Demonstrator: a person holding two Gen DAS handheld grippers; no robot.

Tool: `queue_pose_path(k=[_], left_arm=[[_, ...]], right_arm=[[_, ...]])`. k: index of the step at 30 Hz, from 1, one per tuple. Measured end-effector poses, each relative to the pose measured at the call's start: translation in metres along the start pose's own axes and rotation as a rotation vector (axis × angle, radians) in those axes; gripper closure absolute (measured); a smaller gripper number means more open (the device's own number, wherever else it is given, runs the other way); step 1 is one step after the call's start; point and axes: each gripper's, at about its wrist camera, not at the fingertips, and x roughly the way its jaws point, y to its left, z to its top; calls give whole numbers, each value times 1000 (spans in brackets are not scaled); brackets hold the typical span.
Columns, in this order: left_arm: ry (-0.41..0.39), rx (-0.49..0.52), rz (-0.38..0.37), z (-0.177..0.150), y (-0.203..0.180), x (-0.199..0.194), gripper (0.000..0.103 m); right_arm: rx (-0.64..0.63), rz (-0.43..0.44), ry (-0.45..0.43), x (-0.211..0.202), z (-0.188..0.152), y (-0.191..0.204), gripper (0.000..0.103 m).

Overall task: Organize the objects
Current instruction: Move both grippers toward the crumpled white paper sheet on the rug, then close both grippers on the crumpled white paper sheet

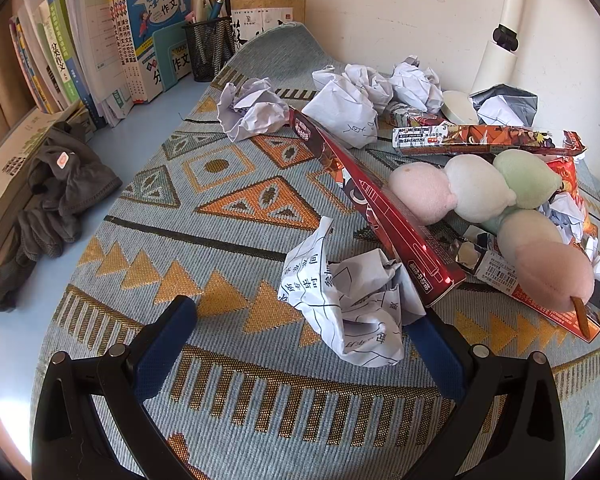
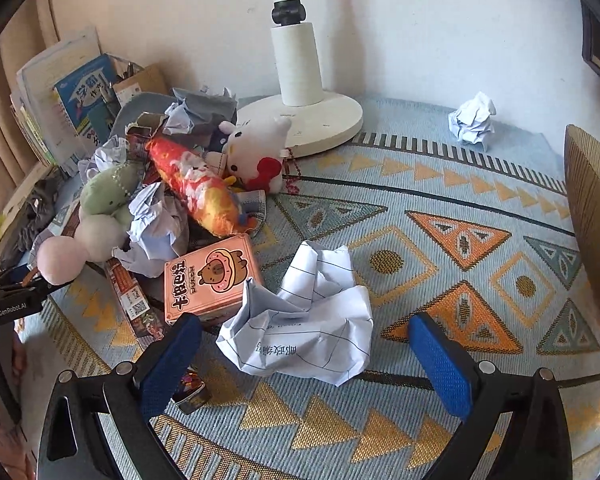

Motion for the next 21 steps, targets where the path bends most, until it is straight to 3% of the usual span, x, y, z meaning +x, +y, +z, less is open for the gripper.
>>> queue_pose_path(k=[4, 7, 9, 10, 11, 17, 21], left_arm=[[0, 0, 0, 0, 0, 0, 0], [-2, 2, -7, 0, 0, -1, 2], [-30, 9, -19, 0, -2, -6, 24], [-48, 12, -19, -1, -3, -10, 48], [-56, 15, -10, -1, -4, -11, 55], [-76, -42, -77, -3, 8, -15, 56], [-146, -103, -95, -5, 22, -28, 56]], right_arm=[[56, 25, -18, -3, 2, -10, 6], [10, -22, -12, -2, 1, 0, 13], [-12, -9, -28, -4, 0, 6, 29], [-12, -3, -31, -5, 0, 7, 31], [-10, -5, -34, -5, 0, 8, 33], [-47, -48, -56, -9, -3, 16, 39], [-61, -40, -110, -20, -5, 18, 43]])
